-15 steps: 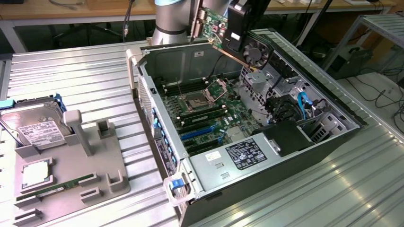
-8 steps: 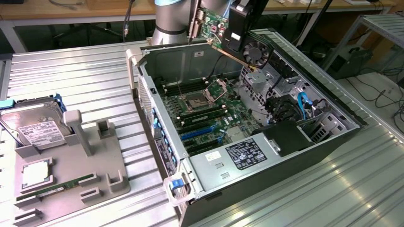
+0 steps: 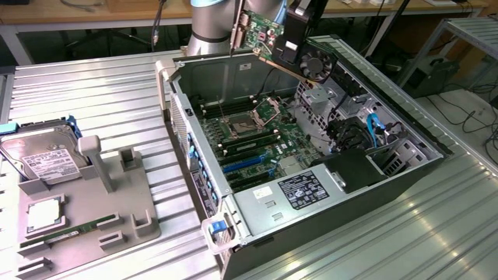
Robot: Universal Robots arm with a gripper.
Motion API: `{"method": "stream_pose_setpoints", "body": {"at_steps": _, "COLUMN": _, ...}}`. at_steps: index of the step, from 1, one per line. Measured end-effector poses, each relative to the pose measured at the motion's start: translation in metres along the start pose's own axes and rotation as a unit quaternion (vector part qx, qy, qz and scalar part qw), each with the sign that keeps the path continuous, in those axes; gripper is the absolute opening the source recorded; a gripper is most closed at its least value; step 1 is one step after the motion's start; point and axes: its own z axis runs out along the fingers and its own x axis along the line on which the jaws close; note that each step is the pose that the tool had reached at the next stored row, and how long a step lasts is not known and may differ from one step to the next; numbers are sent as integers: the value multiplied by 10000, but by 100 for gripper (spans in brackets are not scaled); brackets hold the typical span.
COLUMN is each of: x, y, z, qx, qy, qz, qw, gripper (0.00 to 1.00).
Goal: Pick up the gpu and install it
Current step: 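Insert the gpu into the slot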
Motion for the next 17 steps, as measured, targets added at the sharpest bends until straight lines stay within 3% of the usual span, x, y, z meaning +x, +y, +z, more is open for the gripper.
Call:
{"method": "stream_pose_setpoints", "body": {"at_steps": 6, "x": 0, "y": 0, "z": 0, "qx": -9, "qy": 12, "qz": -215, "qw": 9998, "gripper": 27}}
{"method": "stream_pose_setpoints", "body": {"at_steps": 17, "x": 0, "y": 0, "z": 0, "qx": -26, "qy": 39, "qz": -663, "qw": 9978, "gripper": 27}}
